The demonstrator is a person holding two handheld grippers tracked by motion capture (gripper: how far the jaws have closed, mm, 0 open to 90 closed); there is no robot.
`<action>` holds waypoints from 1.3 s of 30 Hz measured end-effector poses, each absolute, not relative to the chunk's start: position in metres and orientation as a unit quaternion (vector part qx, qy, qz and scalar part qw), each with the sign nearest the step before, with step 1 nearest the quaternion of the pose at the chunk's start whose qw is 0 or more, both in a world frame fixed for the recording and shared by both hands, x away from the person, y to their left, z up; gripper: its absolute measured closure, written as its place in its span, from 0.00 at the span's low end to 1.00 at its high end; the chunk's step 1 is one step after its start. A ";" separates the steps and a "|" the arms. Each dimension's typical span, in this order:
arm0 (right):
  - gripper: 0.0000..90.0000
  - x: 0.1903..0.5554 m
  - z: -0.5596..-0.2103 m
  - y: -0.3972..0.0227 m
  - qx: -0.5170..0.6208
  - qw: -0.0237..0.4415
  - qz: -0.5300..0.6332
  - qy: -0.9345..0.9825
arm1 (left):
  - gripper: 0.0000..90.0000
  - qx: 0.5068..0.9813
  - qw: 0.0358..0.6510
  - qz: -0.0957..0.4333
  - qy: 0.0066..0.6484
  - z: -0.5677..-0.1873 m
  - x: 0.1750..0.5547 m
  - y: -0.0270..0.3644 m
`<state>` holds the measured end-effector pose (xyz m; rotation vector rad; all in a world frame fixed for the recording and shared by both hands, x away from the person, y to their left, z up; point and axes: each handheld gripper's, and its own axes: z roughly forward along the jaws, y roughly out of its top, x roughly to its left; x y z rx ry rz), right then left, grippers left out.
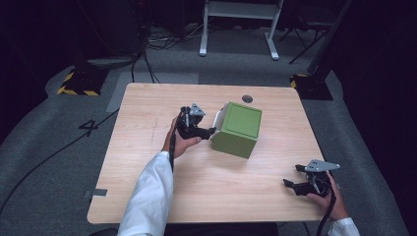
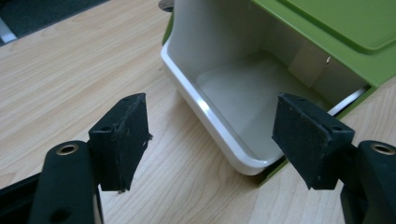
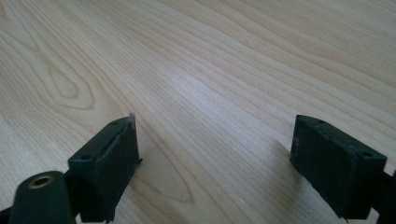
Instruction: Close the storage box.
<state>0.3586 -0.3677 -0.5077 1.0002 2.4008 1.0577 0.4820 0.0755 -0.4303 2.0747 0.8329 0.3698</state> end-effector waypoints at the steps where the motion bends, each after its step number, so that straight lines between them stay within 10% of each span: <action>1: 0.17 0.358 -0.508 -0.368 0.351 0.167 0.371 0.843 | 0.31 0.832 0.420 0.148 0.330 -0.431 0.483 0.075; 39: 0.17 0.357 -0.508 -0.368 0.351 0.171 0.371 0.843 | 0.40 0.836 0.369 0.120 0.387 -0.463 0.513 0.090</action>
